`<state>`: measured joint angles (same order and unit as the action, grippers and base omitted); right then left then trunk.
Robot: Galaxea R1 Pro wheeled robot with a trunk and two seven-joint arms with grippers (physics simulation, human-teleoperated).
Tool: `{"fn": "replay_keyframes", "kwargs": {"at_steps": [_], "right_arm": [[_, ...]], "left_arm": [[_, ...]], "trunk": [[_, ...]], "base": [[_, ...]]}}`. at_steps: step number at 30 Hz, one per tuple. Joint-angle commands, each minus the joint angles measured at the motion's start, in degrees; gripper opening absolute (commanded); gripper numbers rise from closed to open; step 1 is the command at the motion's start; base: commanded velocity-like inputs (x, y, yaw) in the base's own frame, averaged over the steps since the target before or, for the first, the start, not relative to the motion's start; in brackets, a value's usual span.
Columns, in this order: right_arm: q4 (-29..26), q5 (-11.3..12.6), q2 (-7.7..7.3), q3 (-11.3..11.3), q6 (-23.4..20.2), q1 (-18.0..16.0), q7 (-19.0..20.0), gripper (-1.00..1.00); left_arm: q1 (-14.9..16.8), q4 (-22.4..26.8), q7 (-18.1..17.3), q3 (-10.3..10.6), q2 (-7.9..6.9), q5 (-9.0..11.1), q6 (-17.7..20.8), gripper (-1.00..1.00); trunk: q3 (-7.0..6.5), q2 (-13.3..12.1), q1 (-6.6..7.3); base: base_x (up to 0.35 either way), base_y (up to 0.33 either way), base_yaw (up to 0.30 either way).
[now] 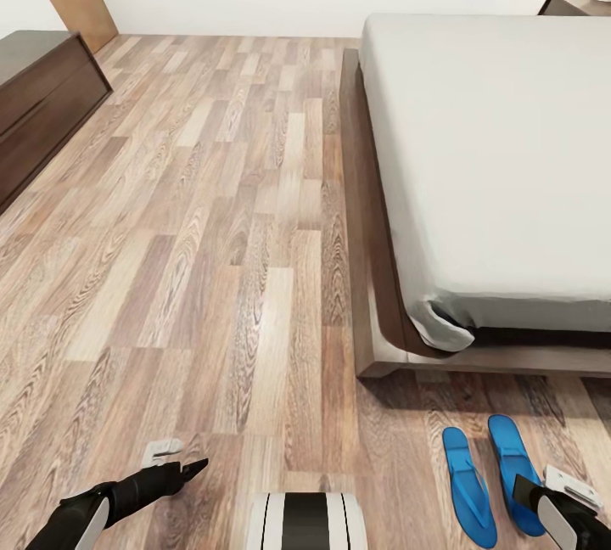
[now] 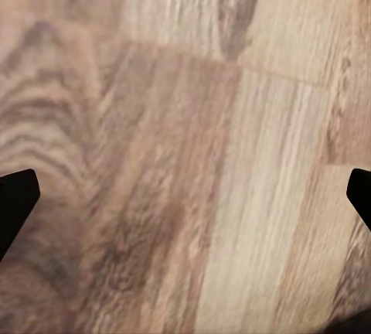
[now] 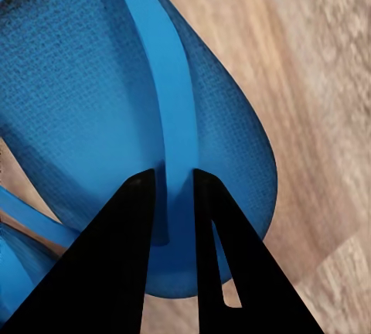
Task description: In the bedroom, move the book from the bed onto either nightstand, and place the two sandals side by side next to the bed.
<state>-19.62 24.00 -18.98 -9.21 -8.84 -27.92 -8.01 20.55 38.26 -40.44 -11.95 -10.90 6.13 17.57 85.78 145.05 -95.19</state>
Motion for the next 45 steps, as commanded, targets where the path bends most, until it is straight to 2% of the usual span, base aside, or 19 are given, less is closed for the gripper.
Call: {"fn": "replay_keyframes", "kwargs": {"at_steps": [1,14,26,39,45], "right_arm": [[-0.18,0.52,0.00,-0.01,-0.25,0.03,-0.21,-1.00],[-0.24,0.52,0.04,-0.02,-0.22,0.03,-0.16,-1.00],[-0.40,0.52,0.00,-0.02,-0.22,0.00,-0.16,-1.00],[-0.42,0.52,-0.09,-0.02,-0.20,0.03,-0.08,-1.00],[-0.46,0.52,-0.09,0.00,0.05,0.03,-0.02,-1.00]], "left_arm": [[0.02,0.02,-0.16,-0.09,0.00,0.45,0.58,1.00],[0.02,0.01,-0.16,-0.09,0.00,0.45,0.62,1.00],[0.02,0.04,-0.16,-0.09,0.00,0.45,0.62,1.00],[0.02,0.03,-0.16,-0.09,0.00,0.46,0.62,1.00],[0.02,0.04,-0.16,-0.10,0.00,0.46,0.62,1.00]], "trunk": [[0.03,0.01,0.01],[2.69,0.17,-0.30],[2.69,0.17,-0.30],[5.57,0.35,-0.64],[5.57,0.35,-0.64]], "base": [[0.000,0.000,0.000],[0.000,0.000,0.000],[0.000,0.000,0.000],[0.000,0.000,0.000],[0.000,0.000,0.000]]}}
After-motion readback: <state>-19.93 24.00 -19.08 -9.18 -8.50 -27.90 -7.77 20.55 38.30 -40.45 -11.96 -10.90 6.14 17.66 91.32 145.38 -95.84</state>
